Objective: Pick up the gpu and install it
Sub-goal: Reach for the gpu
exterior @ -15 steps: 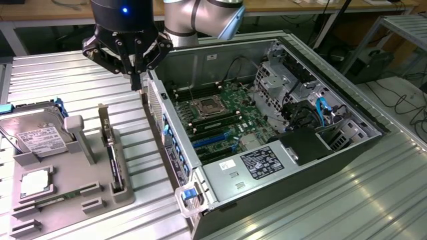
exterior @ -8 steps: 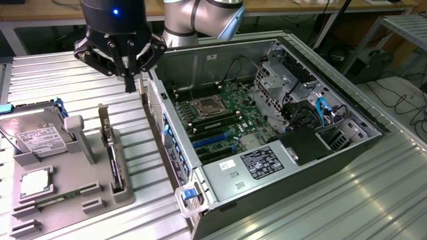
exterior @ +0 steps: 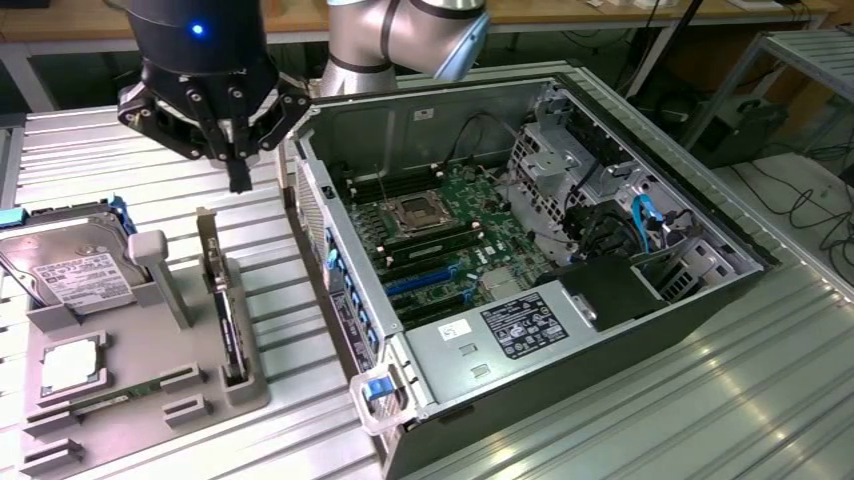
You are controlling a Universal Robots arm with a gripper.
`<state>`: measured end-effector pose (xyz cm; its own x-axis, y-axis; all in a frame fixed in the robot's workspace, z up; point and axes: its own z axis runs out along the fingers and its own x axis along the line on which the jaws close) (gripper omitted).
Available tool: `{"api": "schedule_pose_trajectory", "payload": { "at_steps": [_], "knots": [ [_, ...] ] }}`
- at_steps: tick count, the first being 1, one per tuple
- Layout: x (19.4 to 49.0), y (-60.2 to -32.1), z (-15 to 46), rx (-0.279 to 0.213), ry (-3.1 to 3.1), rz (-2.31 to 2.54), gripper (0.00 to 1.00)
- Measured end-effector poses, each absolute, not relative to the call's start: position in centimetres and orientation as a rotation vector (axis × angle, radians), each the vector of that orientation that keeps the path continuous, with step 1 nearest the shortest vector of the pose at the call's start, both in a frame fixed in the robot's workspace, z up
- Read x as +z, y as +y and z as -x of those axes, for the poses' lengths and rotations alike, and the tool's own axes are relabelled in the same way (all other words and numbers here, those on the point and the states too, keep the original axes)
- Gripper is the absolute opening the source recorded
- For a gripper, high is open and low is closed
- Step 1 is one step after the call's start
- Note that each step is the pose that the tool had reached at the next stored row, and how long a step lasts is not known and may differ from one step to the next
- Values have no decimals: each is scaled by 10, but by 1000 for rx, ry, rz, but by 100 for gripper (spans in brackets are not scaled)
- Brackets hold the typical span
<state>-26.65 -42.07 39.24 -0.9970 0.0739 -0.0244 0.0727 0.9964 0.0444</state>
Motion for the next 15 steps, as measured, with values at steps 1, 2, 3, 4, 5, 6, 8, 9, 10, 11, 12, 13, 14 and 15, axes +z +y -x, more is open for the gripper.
{"api": "schedule_pose_trajectory", "payload": {
  "at_steps": [1,2,3,4,5,6,8,9,10,11,12,13,14,15],
  "knots": [
    [392,-421,270,68,3113,-114,11],
    [392,-422,272,68,3113,-114,11],
    [392,-423,276,68,3113,-113,11],
    [392,-423,280,68,3113,-113,11],
    [392,-424,283,68,3113,-112,11],
    [392,-425,286,68,3113,-112,11],
    [392,-426,291,68,3113,-111,11],
    [392,-426,293,68,3113,-111,11],
    [392,-427,295,68,3113,-110,11],
    [392,-427,297,68,3113,-110,11],
    [392,-428,300,68,3113,-110,11],
    [392,-428,301,68,3113,-109,11],
    [392,-429,303,68,3113,-109,11],
    [392,-429,306,68,3113,-109,11]
  ]
}}
